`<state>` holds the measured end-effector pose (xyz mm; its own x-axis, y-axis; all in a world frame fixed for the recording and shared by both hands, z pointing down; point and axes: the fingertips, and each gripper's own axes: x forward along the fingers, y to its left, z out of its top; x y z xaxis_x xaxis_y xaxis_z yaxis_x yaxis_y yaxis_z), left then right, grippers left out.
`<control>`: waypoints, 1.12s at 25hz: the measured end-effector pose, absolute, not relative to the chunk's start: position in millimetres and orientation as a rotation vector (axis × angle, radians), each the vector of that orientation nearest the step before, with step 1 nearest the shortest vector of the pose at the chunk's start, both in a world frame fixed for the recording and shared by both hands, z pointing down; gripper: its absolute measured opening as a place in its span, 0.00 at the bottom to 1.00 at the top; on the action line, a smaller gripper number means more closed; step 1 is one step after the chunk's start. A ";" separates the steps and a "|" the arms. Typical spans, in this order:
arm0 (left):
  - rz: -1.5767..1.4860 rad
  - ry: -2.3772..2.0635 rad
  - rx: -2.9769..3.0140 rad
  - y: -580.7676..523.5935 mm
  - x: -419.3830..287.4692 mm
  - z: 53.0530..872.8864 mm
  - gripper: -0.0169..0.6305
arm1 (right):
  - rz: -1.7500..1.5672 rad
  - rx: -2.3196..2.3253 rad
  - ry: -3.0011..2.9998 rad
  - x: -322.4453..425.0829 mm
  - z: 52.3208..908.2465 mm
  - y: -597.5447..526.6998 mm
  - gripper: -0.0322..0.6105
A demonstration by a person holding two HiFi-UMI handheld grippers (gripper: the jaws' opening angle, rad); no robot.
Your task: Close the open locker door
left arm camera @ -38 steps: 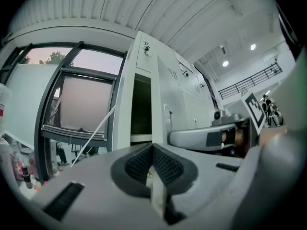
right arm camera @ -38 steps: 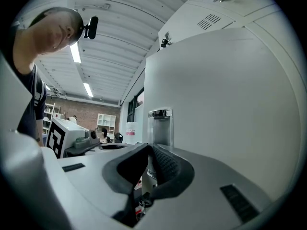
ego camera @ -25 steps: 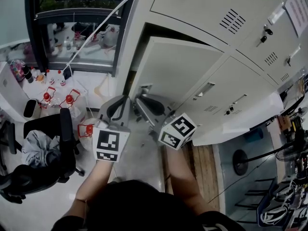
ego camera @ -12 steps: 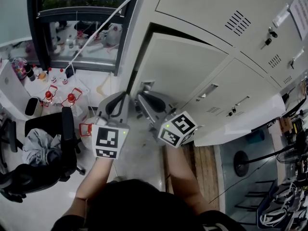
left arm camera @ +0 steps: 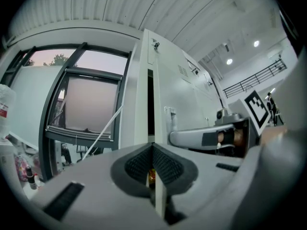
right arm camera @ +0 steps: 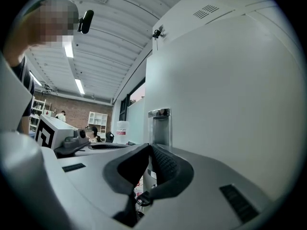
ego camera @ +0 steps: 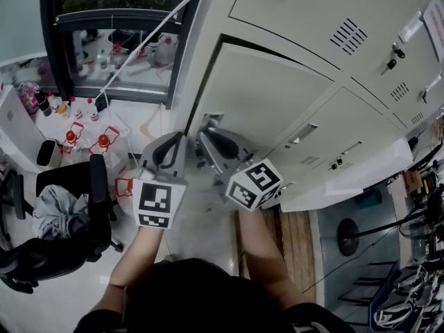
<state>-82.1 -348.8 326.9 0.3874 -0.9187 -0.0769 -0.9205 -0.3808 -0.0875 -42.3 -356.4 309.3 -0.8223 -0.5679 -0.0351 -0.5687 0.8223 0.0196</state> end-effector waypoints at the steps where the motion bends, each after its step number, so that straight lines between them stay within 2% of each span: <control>1: 0.024 1.677 -2.519 -349.8 -82.1 327.1 0.03 | 0.045 -0.934 2.971 -42.5 309.3 -358.1 0.10; 28: 0.034 1.691 -2.548 -372.4 -77.1 336.4 0.03 | 0.048 -1.131 2.917 -48.6 309.3 -391.4 0.10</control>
<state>-77.1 -372.4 336.4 0.3894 -0.9188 -0.0647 -0.9207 -0.3861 -0.0576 -48.6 -391.4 309.3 -0.7387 -0.6736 -0.0229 -0.6740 0.7384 0.0237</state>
